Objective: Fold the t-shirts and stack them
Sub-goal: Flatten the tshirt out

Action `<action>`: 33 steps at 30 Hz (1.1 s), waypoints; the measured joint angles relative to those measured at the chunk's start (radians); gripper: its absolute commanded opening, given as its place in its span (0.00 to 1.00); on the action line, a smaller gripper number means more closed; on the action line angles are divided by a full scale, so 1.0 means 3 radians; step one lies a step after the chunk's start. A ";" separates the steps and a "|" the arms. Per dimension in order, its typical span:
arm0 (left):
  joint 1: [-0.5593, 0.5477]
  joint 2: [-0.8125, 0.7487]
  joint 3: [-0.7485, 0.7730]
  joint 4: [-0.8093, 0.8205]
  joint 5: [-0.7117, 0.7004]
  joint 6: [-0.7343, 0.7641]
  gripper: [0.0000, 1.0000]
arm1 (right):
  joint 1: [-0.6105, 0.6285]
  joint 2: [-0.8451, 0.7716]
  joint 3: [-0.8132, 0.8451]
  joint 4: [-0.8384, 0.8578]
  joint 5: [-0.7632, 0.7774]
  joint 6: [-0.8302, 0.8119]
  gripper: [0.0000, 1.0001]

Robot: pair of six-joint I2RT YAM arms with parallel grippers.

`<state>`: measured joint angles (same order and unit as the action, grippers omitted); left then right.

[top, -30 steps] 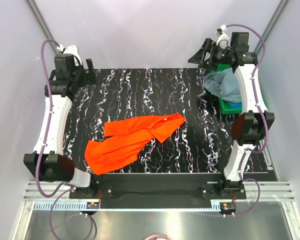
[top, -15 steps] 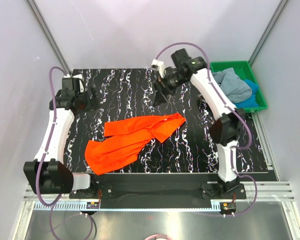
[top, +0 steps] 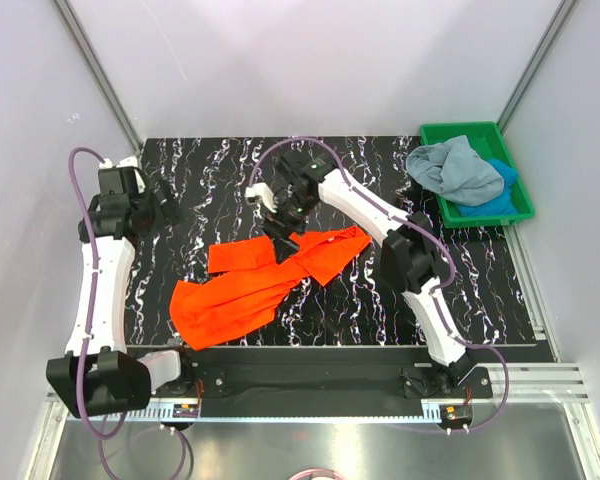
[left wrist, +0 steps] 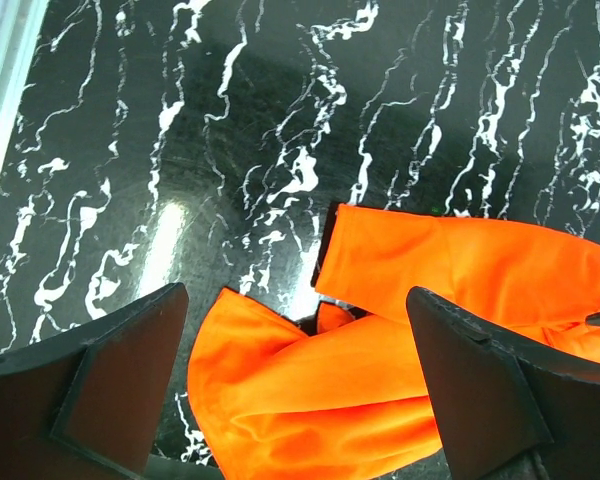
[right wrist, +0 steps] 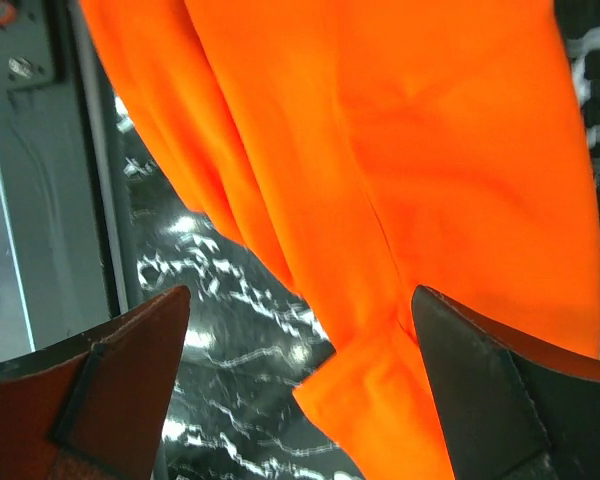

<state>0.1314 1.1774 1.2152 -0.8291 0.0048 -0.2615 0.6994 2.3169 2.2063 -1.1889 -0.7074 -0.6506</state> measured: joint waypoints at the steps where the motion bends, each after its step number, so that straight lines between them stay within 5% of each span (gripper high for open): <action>1: 0.0020 -0.0013 -0.0009 0.0001 0.0000 0.0005 0.99 | 0.0037 0.0008 0.0052 0.0014 -0.0029 0.0013 1.00; 10: 0.0117 -0.0187 -0.0135 0.0020 0.0003 0.0011 0.99 | 0.0230 0.0263 0.0755 0.0354 -0.0116 0.0242 0.96; 28: 0.0357 -0.0379 -0.0165 0.0020 0.0170 -0.0017 0.97 | 0.0698 0.0566 0.0512 0.0935 -0.0084 0.0430 0.77; 33: 0.0375 -0.0515 -0.0229 0.0022 0.0234 -0.0034 0.97 | 0.0694 0.0643 0.0394 0.1161 0.0284 0.0535 0.64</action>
<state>0.2440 1.0229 1.1465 -0.8227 0.0750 -0.2718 0.9077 2.5099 2.3245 -0.8406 -0.6224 -0.4900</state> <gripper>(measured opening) 0.974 0.694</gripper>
